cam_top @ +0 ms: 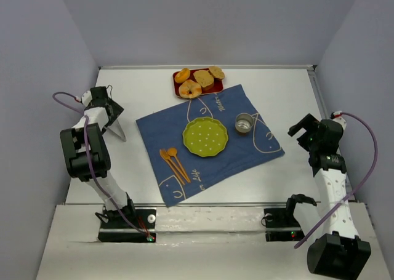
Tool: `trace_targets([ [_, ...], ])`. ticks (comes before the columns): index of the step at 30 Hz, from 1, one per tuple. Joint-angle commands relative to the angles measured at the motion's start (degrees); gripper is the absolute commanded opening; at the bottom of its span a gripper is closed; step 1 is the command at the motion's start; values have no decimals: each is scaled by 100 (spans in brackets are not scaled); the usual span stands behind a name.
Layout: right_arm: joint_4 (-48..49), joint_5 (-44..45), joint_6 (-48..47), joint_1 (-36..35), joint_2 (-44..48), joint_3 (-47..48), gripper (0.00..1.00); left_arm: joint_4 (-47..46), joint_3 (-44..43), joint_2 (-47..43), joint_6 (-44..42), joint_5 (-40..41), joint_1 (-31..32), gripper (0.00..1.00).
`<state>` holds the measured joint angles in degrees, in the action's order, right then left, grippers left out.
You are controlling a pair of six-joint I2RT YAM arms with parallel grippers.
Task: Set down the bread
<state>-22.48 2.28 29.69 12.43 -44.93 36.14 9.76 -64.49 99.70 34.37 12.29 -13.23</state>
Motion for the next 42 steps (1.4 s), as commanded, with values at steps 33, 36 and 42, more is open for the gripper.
trace_targets([
  [33, 244, -184, -130, 5, -86, 113, 100, 1327, -1760, 1167, -501, 239, 128, 55],
  [36, 253, -184, -113, 5, -78, 86, 100, 1266, -1717, 570, -510, -208, 277, 56],
  [42, 262, -184, -139, 5, 28, 69, 100, 923, -1935, -468, -484, -1194, 830, 60],
])
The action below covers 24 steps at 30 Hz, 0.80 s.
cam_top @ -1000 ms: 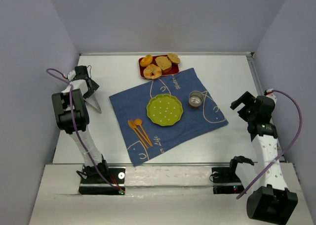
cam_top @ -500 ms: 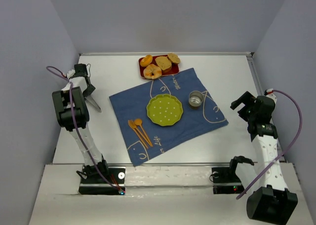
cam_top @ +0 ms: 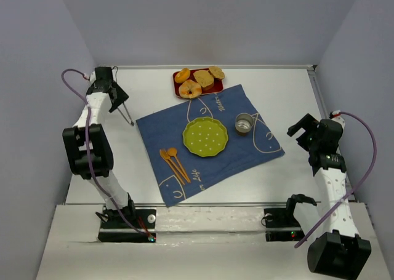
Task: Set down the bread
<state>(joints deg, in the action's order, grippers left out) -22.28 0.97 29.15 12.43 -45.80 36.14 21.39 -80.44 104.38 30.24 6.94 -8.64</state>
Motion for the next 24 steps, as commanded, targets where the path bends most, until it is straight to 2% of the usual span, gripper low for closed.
trace_targets([
  [1, 233, -53, -85, 5, 124, 69, 100, -249, -419, -989, -71, -659, 459, 60],
  [5, 224, -53, -93, 5, 177, 60, 100, -214, -998, -972, -342, -1158, 1056, 64],
  [6, 233, -53, -93, 5, 177, 51, 100, -223, -1130, -911, -448, -1325, 1162, 68],
  [8, 224, -53, -102, 5, 194, 51, 100, -144, -1631, -657, -650, -1852, 1417, 68],
  [9, 233, -53, -102, 5, 203, 51, 100, -144, -1919, -551, -703, -2098, 1462, 71],
  [10, 233, -53, -111, 5, 212, 42, 100, -144, -2053, -333, -756, -2692, 1514, 72],
  [13, 233, -45, -120, 5, 221, 51, 100, -100, -2589, 161, -765, -3504, 1541, 72],
  [15, 224, -53, -128, 5, 221, 51, 100, 180, -3079, 450, -791, -3193, 1594, 72],
  [22, 224, -53, -146, 5, 238, 51, 100, 787, -3968, 1005, -853, -2673, 1770, 72],
  [24, 216, -53, -146, 5, 230, 51, 100, 1042, -4207, 1207, -835, -2120, 1875, 71],
])
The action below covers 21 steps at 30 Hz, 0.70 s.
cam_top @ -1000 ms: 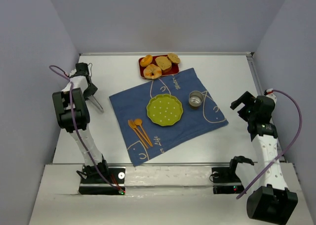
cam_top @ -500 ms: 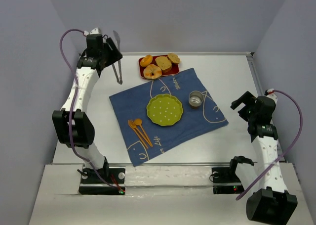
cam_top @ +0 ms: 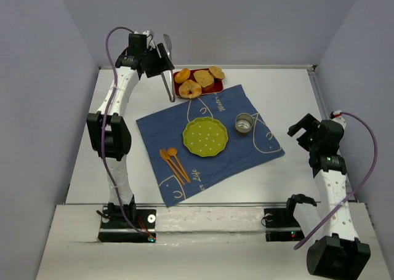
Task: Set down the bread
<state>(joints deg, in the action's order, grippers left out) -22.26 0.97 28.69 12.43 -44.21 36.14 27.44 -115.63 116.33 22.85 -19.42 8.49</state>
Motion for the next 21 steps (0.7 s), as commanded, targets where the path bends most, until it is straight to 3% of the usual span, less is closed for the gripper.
trace_targets([
  [1, 222, -53, -100, 5, 70, 51, 100, 498, -906, 134, -131, 814, 205, 72],
  [9, 213, -45, -109, 5, 44, 60, 100, 649, -1269, 469, -246, 738, 249, 70],
  [12, 214, -45, -100, 5, 44, 60, 100, 631, -1216, 530, -343, 641, 241, 65],
  [15, 213, -45, -109, 5, 52, 60, 100, 727, -1312, 688, -457, 335, 206, 60],
  [21, 213, -36, -109, 5, 70, 60, 100, 780, -1208, 794, -773, -368, 179, 60],
])
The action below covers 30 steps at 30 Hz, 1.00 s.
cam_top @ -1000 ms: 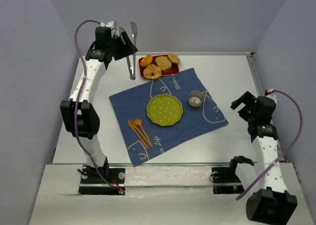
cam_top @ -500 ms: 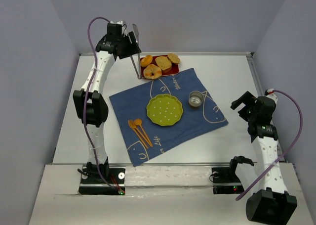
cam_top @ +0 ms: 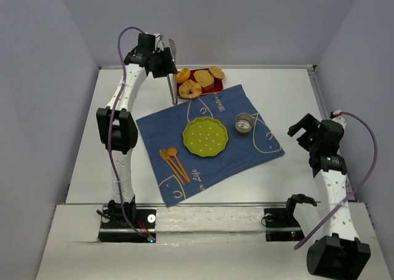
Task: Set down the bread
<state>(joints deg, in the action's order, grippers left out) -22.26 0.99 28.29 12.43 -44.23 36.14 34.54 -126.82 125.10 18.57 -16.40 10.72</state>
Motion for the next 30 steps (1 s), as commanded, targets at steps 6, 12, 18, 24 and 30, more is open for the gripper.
trace_targets([
  [6, 196, -47, -61, 5, 63, 60, 100, 105, 289, -161, -811, -2595, -44, 61],
  [12, 187, -56, -61, 5, 125, 51, 100, 193, 545, -346, -907, -2324, -44, 65],
  [18, 187, -56, -61, 5, 142, 51, 100, 596, 545, -398, -978, -780, -35, 63],
  [24, 169, -38, -61, 5, 143, 51, 100, 1254, -25, -434, -1483, 2403, 158, 62],
  [30, 161, -55, -43, 5, 55, 77, 100, 1800, -1045, -197, -2680, 3460, 580, 67],
])
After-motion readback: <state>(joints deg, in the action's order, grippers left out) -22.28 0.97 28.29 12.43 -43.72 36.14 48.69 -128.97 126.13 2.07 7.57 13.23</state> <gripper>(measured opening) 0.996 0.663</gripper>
